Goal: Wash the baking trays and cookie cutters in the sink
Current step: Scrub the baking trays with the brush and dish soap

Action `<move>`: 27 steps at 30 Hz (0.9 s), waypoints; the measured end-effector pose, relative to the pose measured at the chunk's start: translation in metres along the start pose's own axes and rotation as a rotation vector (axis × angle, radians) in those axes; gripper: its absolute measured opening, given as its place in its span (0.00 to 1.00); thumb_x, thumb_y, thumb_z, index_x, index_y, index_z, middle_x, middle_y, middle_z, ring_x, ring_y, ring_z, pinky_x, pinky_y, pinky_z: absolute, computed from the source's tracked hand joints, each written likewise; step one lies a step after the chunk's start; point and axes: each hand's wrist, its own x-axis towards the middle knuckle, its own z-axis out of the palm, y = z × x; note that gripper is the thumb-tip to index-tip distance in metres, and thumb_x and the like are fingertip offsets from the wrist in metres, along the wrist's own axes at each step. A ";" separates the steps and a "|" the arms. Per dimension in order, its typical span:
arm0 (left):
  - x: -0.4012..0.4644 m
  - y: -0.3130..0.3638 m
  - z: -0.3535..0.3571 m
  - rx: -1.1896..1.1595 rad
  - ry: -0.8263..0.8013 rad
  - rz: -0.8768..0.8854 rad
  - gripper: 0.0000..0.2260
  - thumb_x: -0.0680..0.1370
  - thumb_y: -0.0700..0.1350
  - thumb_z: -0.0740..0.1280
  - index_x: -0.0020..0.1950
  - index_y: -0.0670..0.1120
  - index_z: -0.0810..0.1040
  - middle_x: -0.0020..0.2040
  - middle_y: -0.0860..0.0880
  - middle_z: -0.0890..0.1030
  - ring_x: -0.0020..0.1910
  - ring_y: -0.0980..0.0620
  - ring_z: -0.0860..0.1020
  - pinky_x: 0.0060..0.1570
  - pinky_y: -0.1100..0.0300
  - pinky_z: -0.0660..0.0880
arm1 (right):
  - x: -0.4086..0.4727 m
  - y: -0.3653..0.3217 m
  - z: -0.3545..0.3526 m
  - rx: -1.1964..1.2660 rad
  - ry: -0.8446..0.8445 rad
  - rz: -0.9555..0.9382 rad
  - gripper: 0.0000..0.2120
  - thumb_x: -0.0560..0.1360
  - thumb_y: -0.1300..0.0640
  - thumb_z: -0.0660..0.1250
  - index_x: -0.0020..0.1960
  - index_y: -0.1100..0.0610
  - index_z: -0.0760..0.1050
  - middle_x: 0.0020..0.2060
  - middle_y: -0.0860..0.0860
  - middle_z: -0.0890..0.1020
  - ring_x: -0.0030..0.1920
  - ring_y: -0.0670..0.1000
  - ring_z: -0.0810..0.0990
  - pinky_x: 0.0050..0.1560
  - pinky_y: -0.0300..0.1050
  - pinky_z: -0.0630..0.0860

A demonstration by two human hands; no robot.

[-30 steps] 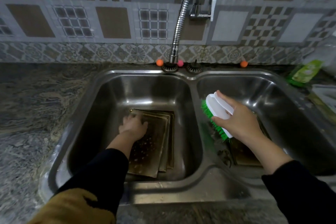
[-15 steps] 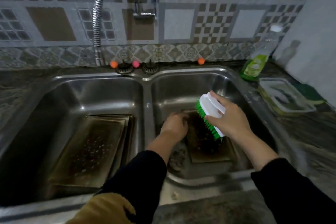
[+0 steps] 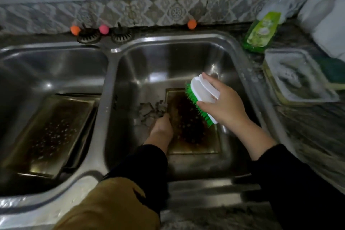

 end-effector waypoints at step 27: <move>-0.039 0.020 -0.015 -0.502 0.259 0.324 0.33 0.78 0.39 0.67 0.77 0.56 0.56 0.68 0.49 0.73 0.66 0.49 0.72 0.67 0.53 0.65 | 0.032 0.037 -0.175 -0.446 0.206 0.237 0.31 0.71 0.54 0.72 0.72 0.49 0.66 0.68 0.53 0.73 0.65 0.57 0.73 0.59 0.48 0.71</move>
